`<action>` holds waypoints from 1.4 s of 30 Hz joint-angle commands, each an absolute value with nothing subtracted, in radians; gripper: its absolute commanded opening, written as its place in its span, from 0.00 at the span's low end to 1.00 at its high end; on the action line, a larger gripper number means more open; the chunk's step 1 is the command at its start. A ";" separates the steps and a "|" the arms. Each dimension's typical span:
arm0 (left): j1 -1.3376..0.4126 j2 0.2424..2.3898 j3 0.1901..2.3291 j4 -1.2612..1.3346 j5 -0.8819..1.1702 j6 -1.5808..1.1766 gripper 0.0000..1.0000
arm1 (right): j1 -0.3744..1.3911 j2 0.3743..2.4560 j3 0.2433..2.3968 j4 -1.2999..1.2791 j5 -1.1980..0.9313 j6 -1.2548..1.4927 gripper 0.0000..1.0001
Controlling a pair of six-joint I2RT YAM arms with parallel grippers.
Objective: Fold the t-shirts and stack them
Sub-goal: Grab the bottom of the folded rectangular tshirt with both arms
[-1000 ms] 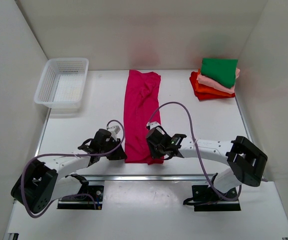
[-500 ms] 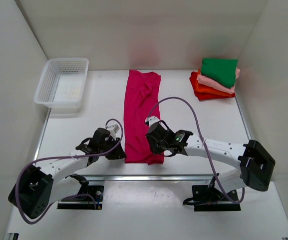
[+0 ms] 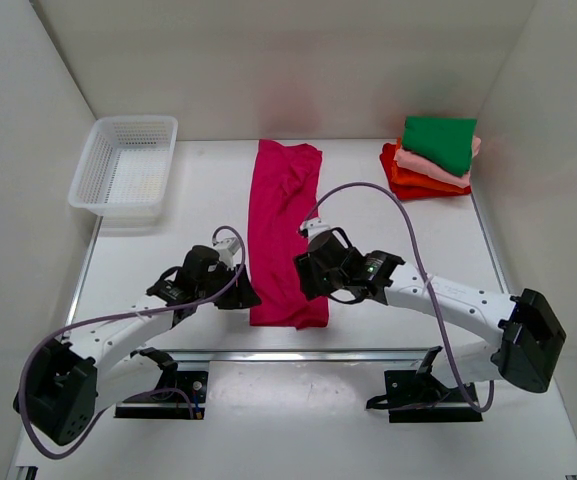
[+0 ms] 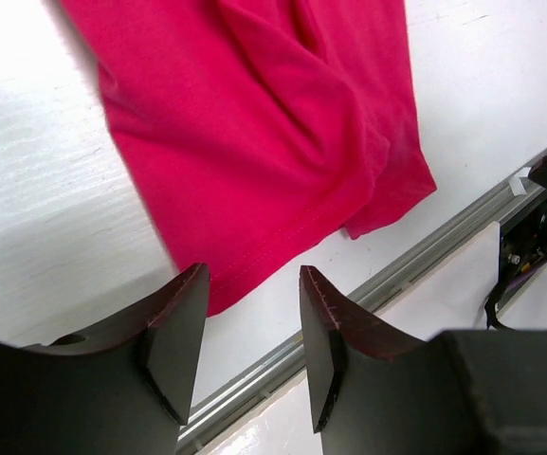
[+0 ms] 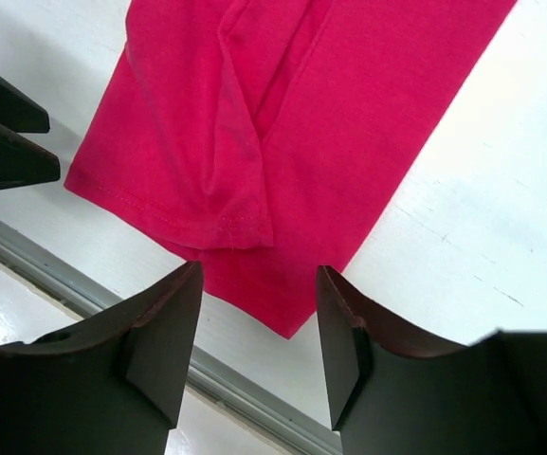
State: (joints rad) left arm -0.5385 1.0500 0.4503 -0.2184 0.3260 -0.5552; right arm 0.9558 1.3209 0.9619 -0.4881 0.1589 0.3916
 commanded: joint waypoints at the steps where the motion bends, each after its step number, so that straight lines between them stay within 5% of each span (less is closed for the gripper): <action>1: -0.526 1.006 0.499 -0.265 0.344 -0.520 0.54 | 0.928 1.257 0.973 -0.494 0.158 0.391 0.50; 16: -0.534 1.020 0.371 -0.250 0.259 -0.519 0.55 | 0.876 1.209 0.749 -0.456 0.130 0.524 0.57; 35: -0.610 1.195 0.336 -0.100 0.215 -0.577 0.53 | 0.890 1.281 0.583 -0.261 0.038 0.644 0.51; 42: -0.670 1.267 0.338 -0.077 0.213 -0.589 0.31 | 0.919 1.338 0.585 -0.245 0.020 0.646 0.48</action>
State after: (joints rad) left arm -0.6552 1.2461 0.3744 -0.0013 0.2485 -0.6060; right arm 0.9001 1.3064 0.5892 -0.2707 0.0319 0.6300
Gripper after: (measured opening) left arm 0.331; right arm 0.491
